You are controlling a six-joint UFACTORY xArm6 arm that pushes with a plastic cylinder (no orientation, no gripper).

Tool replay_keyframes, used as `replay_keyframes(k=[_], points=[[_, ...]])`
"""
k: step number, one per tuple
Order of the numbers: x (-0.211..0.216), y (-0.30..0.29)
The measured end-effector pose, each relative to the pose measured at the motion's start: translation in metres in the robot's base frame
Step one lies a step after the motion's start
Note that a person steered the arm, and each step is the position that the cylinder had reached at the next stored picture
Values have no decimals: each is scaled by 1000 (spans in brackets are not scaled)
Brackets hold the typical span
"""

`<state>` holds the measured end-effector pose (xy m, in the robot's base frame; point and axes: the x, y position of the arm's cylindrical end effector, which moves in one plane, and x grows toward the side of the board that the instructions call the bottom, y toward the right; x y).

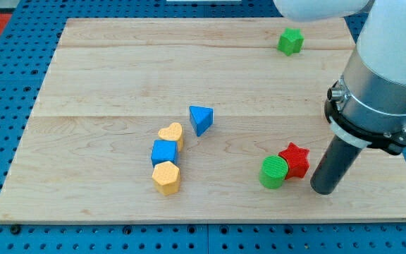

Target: Push the red circle into the green star

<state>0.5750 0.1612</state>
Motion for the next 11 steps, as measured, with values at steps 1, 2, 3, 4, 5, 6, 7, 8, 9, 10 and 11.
replay_keyframes(k=[1,2,3,4,5,6,7,8,9,10,11], points=[[0,1],[0,5],[0,22],[1,38],[-14,60],[-59,64],[-109,70],[-161,72],[-199,77],[-233,56],[-227,59]])
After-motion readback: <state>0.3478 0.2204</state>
